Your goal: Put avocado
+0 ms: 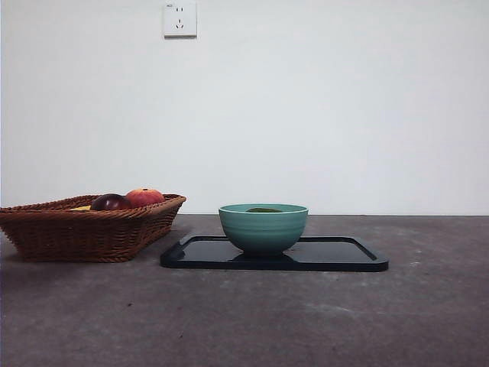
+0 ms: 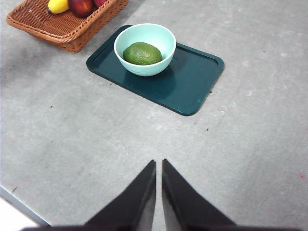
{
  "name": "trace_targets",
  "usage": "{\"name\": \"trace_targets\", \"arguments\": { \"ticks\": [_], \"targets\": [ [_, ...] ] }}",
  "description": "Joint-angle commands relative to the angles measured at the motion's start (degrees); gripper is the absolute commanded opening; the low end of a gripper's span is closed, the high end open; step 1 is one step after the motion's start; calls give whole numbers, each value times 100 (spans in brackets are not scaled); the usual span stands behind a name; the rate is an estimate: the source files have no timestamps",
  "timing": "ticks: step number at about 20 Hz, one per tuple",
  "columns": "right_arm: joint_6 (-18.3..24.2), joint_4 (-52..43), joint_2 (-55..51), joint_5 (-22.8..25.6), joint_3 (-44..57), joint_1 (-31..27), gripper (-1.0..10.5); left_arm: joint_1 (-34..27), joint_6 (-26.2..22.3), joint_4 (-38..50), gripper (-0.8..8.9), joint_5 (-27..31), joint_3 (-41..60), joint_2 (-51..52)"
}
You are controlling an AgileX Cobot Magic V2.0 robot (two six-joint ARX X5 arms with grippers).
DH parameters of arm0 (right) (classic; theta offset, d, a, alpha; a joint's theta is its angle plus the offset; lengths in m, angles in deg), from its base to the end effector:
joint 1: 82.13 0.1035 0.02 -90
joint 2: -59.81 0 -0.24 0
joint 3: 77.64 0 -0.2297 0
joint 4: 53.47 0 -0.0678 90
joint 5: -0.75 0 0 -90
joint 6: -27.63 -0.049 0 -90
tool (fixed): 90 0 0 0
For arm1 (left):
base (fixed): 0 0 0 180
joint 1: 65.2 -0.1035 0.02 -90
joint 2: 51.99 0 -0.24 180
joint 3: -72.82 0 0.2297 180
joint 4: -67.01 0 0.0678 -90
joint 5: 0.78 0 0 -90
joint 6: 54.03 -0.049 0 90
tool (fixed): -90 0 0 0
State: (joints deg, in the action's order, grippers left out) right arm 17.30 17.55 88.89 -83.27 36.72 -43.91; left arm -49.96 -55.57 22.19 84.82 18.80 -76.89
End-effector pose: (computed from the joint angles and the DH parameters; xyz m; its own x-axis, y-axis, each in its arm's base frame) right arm 0.0745 0.0522 0.2910 0.7087 0.4255 -0.5628 -0.4592 0.8838 0.0899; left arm 0.1102 -0.0339 0.2848 0.9059 -0.3263 -0.2698 0.3402 0.9403 0.0051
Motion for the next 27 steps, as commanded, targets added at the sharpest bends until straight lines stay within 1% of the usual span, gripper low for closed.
{"name": "trace_targets", "arguments": {
  "ticks": [1, 3, 5, 7, 9, 11, 14, 17, 22, 24, 27],
  "targets": [
    [-15, -59, 35, 7, -50, 44, 16, -719, -168, 627, 8, 24, 776, 577],
    [-15, -59, 35, 4, -50, 44, 16, -1064, -212, 1130, 8, 37, 1626, 1126],
    [-15, -59, 35, 4, -50, 44, 16, -1158, -175, 1902, 8, 37, 2496, 1537],
    [-15, -59, 35, 4, -50, 44, 16, -1161, 146, 2511, 8, 44, 3152, 1814],
    [-15, -59, 35, 4, -50, 44, 16, -1158, 472, 2520, 8, 229, 3460, 2017],
    [-15, -59, 35, 7, -50, 44, 16, -1158, 616, 2474, 8, 476, 3595, 2173],
    [-15, -59, 35, 7, -50, 44, 16, -1163, 584, 2463, 8, 660, 3663, 2291],
    [-15, -59, 35, 4, -50, 44, 16, -1187, 570, 2426, 8, 658, 3827, 2472],
    [-15, -59, 35, 4, -50, 44, 16, -1228, 535, 2059, 8, 656, 3825, 2474],
    [-15, -59, 35, 4, -50, 44, 16, -1231, 494, 1867, 8, 658, 3825, 2474],
    [-15, -59, 35, 7, -50, 44, 16, -1241, 326, 1875, 9, 662, 3825, 2474]
  ]
}}
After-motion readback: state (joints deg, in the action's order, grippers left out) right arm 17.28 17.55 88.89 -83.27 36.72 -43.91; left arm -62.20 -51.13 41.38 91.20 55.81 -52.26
